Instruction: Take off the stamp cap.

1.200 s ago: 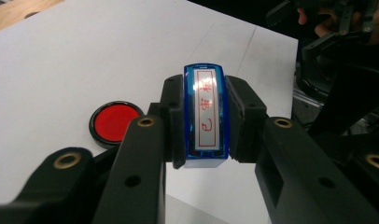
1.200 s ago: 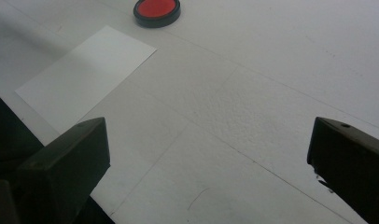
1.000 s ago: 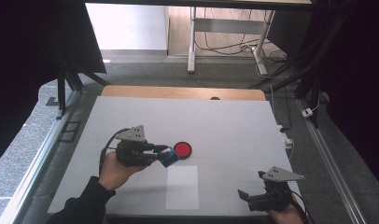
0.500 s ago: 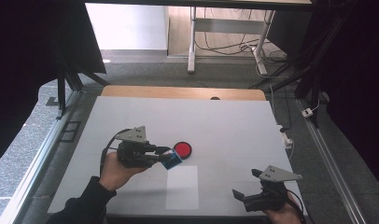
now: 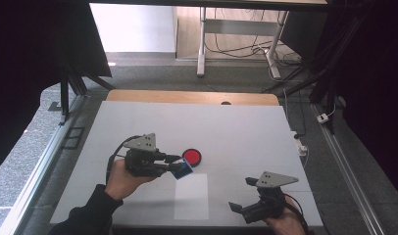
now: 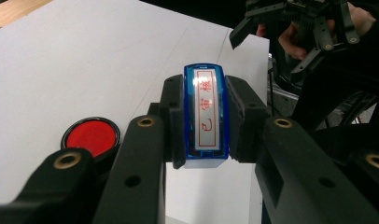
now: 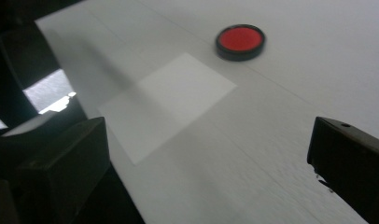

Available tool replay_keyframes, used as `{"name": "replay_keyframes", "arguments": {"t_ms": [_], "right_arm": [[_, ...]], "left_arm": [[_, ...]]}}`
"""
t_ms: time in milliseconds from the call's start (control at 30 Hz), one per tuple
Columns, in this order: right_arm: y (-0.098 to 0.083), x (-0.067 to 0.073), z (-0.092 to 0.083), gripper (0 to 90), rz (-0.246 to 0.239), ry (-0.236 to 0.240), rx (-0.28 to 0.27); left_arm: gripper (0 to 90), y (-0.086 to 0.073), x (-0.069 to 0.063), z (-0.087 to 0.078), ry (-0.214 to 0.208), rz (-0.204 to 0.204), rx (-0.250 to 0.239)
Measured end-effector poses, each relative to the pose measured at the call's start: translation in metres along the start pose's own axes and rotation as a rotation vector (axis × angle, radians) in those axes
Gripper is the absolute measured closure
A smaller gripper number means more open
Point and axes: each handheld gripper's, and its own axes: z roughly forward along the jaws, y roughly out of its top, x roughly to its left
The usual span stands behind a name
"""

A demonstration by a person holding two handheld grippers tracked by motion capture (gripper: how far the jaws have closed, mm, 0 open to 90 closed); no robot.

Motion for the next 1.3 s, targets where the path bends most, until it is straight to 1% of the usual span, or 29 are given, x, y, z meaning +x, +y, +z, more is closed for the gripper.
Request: {"name": "replay_keyframes", "arguments": {"t_ms": [100, 167, 267, 333, 433, 500, 600, 633, 667, 767, 833, 900, 933, 967, 1067, 1300], "right_arm": [[0.005, 0.003, 0.006, 0.0, -0.004, 0.036, -0.006], [0.007, 0.004, 0.011, 0.0, -0.013, 0.045, -0.013], [0.009, 0.006, 0.018, 0.0, -0.026, 0.067, 0.007], [0.011, 0.007, 0.022, 0.0, -0.024, 0.085, 0.012], [0.014, 0.011, 0.03, 0.0, -0.047, 0.087, 0.025], [0.016, 0.013, 0.035, 0.0, -0.063, 0.092, 0.029], [0.02, 0.018, 0.042, 0.0, -0.07, 0.109, 0.032], [0.021, 0.019, 0.045, 0.0, -0.071, 0.119, 0.033], [0.023, 0.02, 0.047, 0.0, -0.076, 0.13, 0.032], [0.027, 0.023, 0.051, 0.0, -0.096, 0.145, 0.031], [0.029, 0.024, 0.053, 0.0, -0.096, 0.148, 0.023], [0.032, 0.023, 0.057, 0.0, -0.099, 0.166, 0.022], [0.032, 0.023, 0.057, 0.0, -0.099, 0.166, 0.022], [0.034, 0.022, 0.059, 0.0, -0.094, 0.175, 0.024], [0.038, 0.021, 0.064, 0.0, -0.081, 0.191, 0.018], [0.045, 0.024, 0.075, 0.0, -0.096, 0.225, 0.028]], "left_arm": [[70.8, 0.001, 0.0, 0.001, -0.006, 0.004, -0.001], [70.8, 0.001, -0.001, 0.001, -0.007, 0.007, 0.003], [70.8, 0.002, -0.001, 0.001, -0.015, 0.009, 0.004], [70.7, 0.002, -0.001, 0.0, -0.021, 0.009, 0.002], [70.8, 0.002, -0.001, 0.001, -0.025, 0.008, 0.002], [70.8, 0.002, -0.001, 0.002, -0.036, 0.007, 0.0], [70.7, 0.002, -0.001, 0.003, -0.045, 0.012, 0.001], [70.7, 0.001, -0.001, 0.003, -0.065, 0.011, -0.005], [70.7, 0.001, -0.001, 0.004, -0.073, 0.013, -0.006], [70.7, 0.001, -0.001, 0.005, -0.081, 0.019, -0.003], [70.8, 0.001, -0.001, 0.005, -0.086, 0.021, -0.005], [70.8, 0.001, -0.001, 0.005, -0.098, 0.022, -0.015], [70.8, 0.001, -0.001, 0.005, -0.098, 0.022, -0.015], [70.8, 0.001, -0.001, 0.005, -0.105, 0.027, -0.025], [70.8, 0.0, -0.001, 0.005, -0.113, 0.035, -0.027], [70.7, 0.0, -0.001, 0.005, -0.133, 0.04, -0.025]]}}
